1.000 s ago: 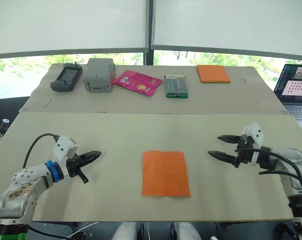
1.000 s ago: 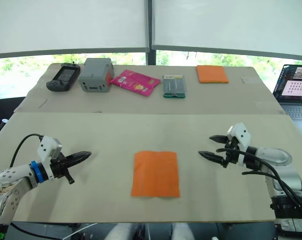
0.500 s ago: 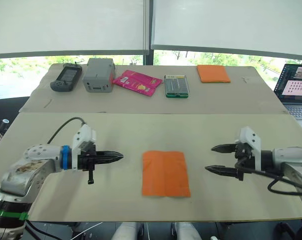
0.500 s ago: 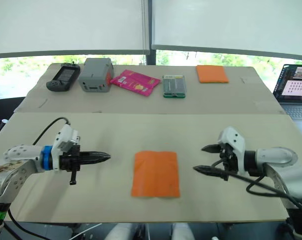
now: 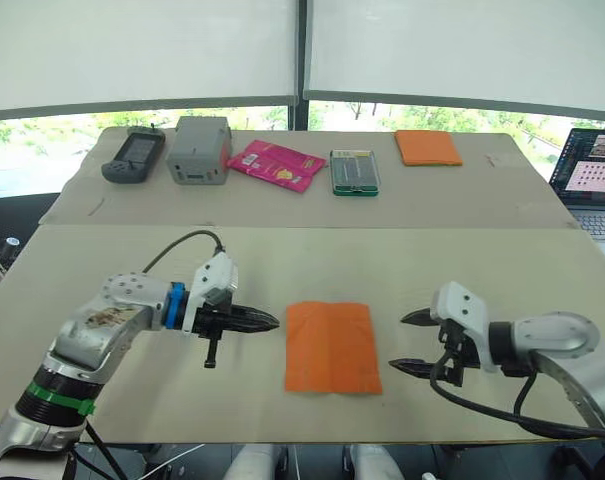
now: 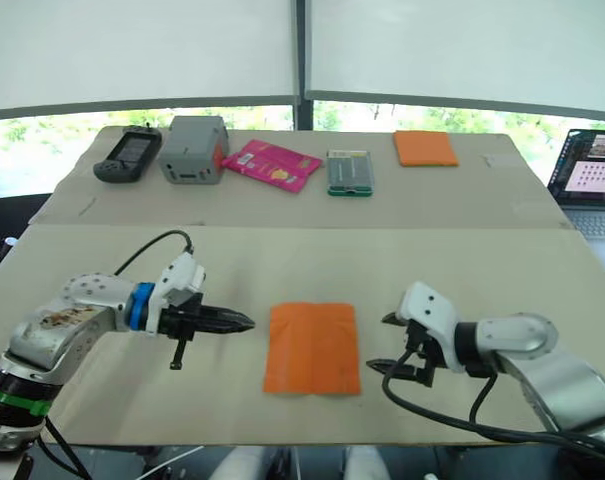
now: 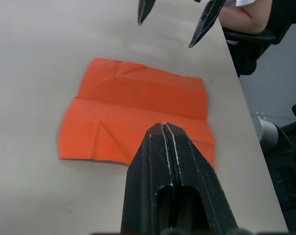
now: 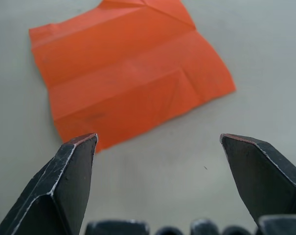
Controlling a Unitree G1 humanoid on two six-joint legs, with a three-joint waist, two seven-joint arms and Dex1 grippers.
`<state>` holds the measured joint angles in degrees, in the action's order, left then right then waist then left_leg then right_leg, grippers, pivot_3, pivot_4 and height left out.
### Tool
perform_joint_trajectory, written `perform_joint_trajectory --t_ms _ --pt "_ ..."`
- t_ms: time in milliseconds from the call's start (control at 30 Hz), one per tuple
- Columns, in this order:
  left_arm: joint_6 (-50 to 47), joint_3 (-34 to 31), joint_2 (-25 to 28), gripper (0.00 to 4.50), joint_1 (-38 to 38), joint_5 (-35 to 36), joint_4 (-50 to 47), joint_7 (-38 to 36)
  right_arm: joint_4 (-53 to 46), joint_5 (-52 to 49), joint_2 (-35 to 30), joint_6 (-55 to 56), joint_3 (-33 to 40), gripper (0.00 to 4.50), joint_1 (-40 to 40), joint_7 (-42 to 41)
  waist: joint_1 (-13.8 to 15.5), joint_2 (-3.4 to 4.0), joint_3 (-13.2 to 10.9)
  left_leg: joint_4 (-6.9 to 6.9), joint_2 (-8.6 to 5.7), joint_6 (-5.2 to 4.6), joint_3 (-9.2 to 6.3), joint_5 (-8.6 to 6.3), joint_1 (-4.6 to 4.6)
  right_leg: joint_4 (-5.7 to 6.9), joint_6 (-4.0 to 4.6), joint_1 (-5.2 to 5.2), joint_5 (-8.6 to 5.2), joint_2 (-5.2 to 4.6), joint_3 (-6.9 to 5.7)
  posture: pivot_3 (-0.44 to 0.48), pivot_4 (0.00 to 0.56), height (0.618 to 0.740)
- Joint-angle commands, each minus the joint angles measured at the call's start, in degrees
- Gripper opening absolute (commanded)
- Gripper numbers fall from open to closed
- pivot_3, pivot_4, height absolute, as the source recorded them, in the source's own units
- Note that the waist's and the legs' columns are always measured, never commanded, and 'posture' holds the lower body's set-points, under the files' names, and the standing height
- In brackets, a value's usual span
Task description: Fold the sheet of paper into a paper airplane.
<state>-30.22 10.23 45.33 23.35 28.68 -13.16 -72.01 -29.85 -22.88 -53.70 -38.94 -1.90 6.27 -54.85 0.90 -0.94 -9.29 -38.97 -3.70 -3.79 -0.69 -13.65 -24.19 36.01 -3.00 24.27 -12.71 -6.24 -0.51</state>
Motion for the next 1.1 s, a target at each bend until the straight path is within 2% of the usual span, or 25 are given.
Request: perform_joint_trajectory --t_ms 33,200,333,433,567,700,800,967,1100 --pt "2.36 2.21 -3.32 0.0 2.55 -2.35 0.12 0.99 -0.88 2.52 -0.36 1.56 -0.76 4.46 1.36 1.36 0.3 0.0 0.0 -0.03 -0.01 0.0 0.0 0.0 -0.02 0.0 0.0 0.0 0.0 0.0 -0.01 0.0 0.15 0.74" --pt "4.38 4.95 -7.2 0.0 3.86 -6.68 3.08 3.16 -0.56 2.5 -0.53 0.5 0.15 4.46 3.21 1.97 0.26 -0.01 0.0 -0.09 -0.03 0.0 0.07 0.01 -0.02 0.0 -0.01 -0.01 0.0 0.02 0.02 0.0 0.15 0.74" --pt "5.45 6.65 -8.23 0.0 4.19 -9.88 5.03 3.86 -0.62 2.13 -0.89 0.11 0.65 4.46 3.82 1.76 0.2 -0.01 0.0 -0.09 -0.02 0.0 0.08 0.0 -0.02 0.03 -0.02 -0.01 -0.01 0.03 0.02 0.0 0.15 0.74" --pt "7.02 10.44 -9.51 0.0 4.07 -14.82 6.81 5.49 0.03 2.51 -2.45 0.12 1.01 4.46 3.53 0.77 0.41 0.0 0.0 -0.09 -0.02 -0.03 0.09 -0.01 -0.02 0.04 -0.02 -0.01 -0.01 0.03 0.02 0.0 0.15 0.74" --pt "6.43 13.21 -12.41 0.0 4.09 -17.64 8.22 7.4 2.51 3.73 -3.86 1.85 0.93 4.46 3.38 0.13 0.65 0.0 0.0 -0.19 -0.06 -0.11 0.09 -0.05 -0.03 0.04 -0.03 -0.04 -0.01 0.02 0.02 0.0 0.15 0.74" --pt "5.69 15.82 -13.6 0.0 4.26 -21.76 10.07 9.25 4.54 5.2 -4.11 3.81 0.26 4.46 3.77 -0.44 0.52 0.0 0.01 -0.21 -0.03 -0.18 0.16 -0.1 -0.03 0.05 -0.06 -0.03 -0.03 0.02 0.06 0.0 0.15 0.74" --pt "3.87 18.17 -12.49 0.0 3.6 -24.83 10.11 9.6 6.32 6.2 -3.7 5.25 -1.15 4.46 4.54 -1.34 0.53 -0.01 0.05 -0.22 -0.03 -0.25 0.16 -0.14 0.01 0.05 -0.06 -0.07 -0.03 0.02 0.07 0.0 0.15 0.74" --pt "1.74 19.18 -12.13 0.0 3.07 -26.17 9.93 10.33 10.99 9.14 -2.56 9.34 -4.5 4.46 7.53 -3.13 0.49 0.1 0.32 -0.22 -0.03 -0.27 0.17 -0.16 0.1 0.03 -0.06 -0.14 -0.03 0.02 0.08 0.0 0.15 0.74" --pt "0.38 18.13 -13.13 0.0 2.5 -24.56 9.14 11.04 13.38 9.87 -2.45 9.9 -5.48 4.46 10.04 -4.54 0.5 0.22 0.4 -0.22 -0.03 -0.27 0.2 -0.16 0.1 0.04 -0.07 -0.14 -0.03 0.02 0.11 0.0 0.15 0.74"
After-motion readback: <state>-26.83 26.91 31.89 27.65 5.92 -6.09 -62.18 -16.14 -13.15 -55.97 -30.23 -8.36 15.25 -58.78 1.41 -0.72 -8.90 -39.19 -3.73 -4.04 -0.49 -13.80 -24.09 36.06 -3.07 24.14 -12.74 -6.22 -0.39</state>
